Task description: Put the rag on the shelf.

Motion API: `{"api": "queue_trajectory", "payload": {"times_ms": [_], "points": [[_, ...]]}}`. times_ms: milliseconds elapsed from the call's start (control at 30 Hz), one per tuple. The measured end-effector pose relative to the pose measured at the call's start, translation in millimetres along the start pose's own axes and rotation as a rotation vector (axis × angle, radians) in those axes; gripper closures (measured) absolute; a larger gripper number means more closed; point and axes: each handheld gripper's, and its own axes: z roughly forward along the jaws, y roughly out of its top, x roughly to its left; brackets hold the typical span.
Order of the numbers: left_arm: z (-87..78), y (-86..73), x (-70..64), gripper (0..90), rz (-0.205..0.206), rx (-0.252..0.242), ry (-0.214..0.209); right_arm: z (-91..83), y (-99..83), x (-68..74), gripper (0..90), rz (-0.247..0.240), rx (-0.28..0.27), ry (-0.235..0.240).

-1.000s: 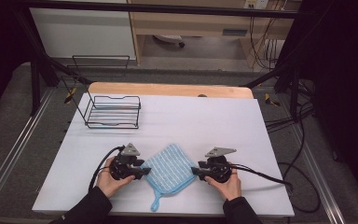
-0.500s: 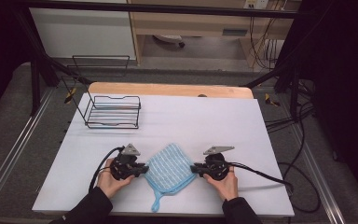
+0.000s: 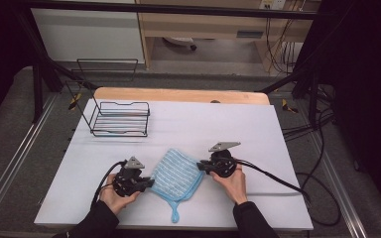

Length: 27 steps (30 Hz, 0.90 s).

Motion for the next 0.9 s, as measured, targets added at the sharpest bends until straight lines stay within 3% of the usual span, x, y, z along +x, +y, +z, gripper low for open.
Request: {"api": "queue_trajectory", "payload": {"times_ms": [167, 600, 800, 900], "points": [[-7.0, -10.1, -3.6, 82.2, -0.044, -0.016, 0.012, 15.0, 11.4, 1.0, 81.4, -0.039, 0.005, 0.003], [-17.5, -25.8, -16.7, 81.7, -0.037, -0.031, 0.035, 37.3, 30.1, 7.1, 81.3, -0.074, -0.02, 0.042], [-16.6, -27.7, -15.0, 79.7, -0.04, -0.034, 0.027, 46.0, 29.7, 7.7, 79.4, -0.086, -0.012, 0.029], [-17.4, -27.5, -14.3, 74.8, -0.032, -0.036, 0.025, 41.4, 30.2, 9.4, 73.1, -0.094, -0.039, 0.015]]}}
